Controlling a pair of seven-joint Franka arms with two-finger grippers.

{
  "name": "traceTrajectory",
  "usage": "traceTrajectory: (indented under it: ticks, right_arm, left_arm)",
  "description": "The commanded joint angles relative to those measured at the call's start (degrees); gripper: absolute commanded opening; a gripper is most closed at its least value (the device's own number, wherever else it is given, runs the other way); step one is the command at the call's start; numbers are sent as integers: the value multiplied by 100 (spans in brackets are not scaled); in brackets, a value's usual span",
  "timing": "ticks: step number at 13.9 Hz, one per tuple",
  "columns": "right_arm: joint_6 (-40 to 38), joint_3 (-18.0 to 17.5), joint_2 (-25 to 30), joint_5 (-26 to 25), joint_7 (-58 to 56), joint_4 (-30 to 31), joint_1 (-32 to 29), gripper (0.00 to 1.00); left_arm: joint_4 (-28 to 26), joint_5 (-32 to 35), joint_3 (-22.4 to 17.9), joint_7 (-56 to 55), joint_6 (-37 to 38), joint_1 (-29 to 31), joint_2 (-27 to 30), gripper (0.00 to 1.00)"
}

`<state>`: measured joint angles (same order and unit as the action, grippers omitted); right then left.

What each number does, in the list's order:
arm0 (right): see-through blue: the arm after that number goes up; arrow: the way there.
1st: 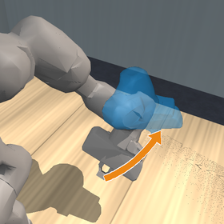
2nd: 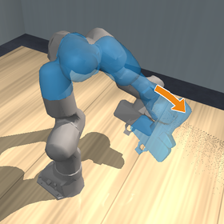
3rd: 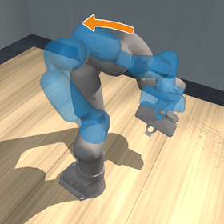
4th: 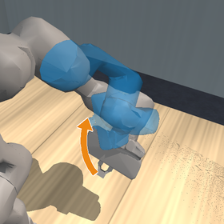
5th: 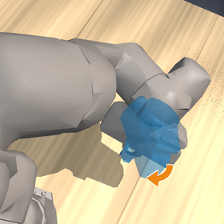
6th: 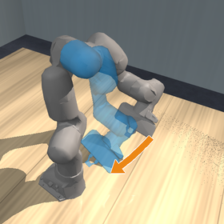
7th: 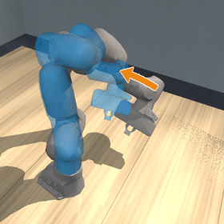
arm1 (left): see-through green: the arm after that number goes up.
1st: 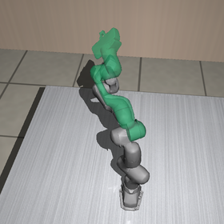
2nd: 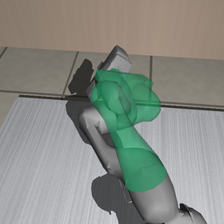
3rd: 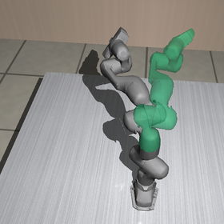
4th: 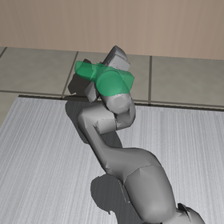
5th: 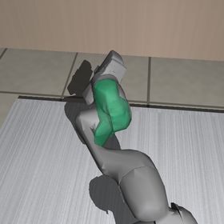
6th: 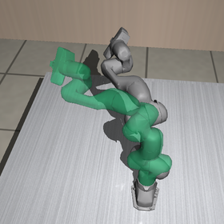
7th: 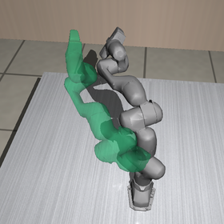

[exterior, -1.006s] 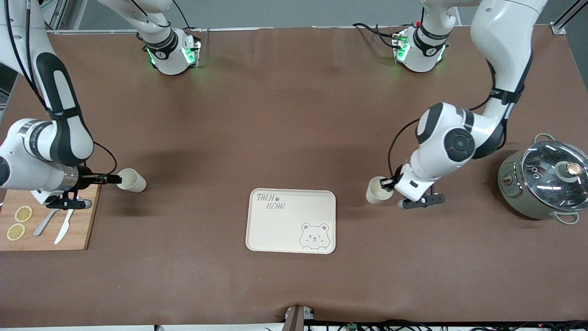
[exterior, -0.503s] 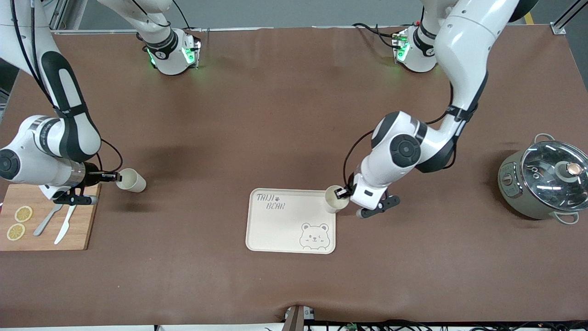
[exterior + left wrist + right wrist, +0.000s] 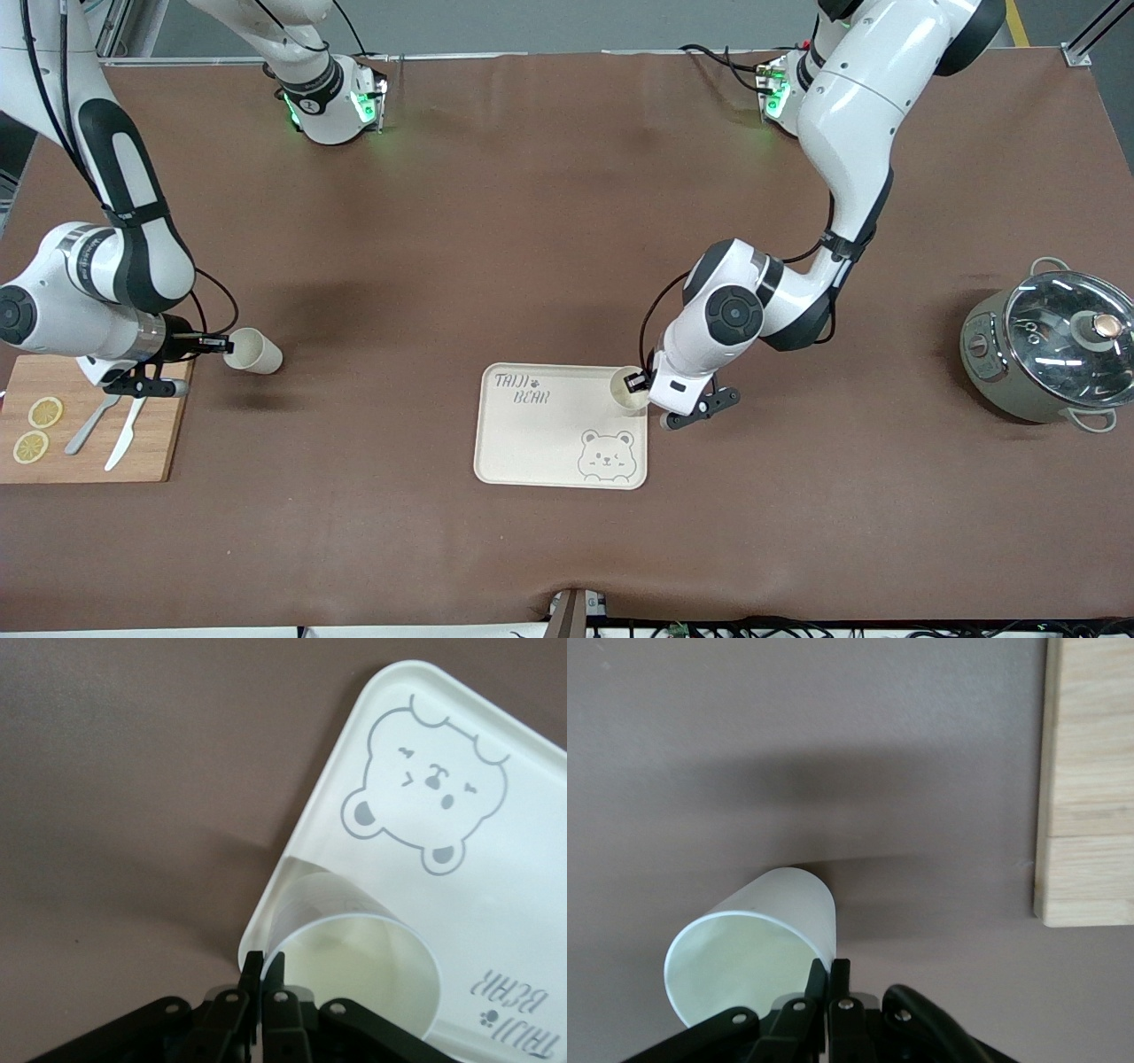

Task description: Place white IKEA cup upright on tray with both arms

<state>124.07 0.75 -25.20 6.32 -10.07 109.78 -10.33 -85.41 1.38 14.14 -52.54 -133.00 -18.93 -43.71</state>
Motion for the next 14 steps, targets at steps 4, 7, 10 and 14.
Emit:
traceTrajectory:
  ticks: [4, 7, 10, 14]
  right_arm:
    - [-1120, -5, 103, 133, 1014, -1317, 540, 0]
    - [-1130, -5, -54, 141, 1646, -1705, 944, 0]
    - [-1104, -13, -335, 159, 2611, -2082, 1489, 0]
    - [-1069, -5, -766, 616, 3711, -2531, 2165, 0]
  left_arm:
    - [183, 2, -113, -29, 126, -111, 55, 100]
    - [165, 107, -131, 6, 518, 90, 510, 100]
    - [156, 397, -113, 216, 1292, 581, 1117, 100]
    - [95, 389, -104, 1472, 1979, 1197, 1663, 100]
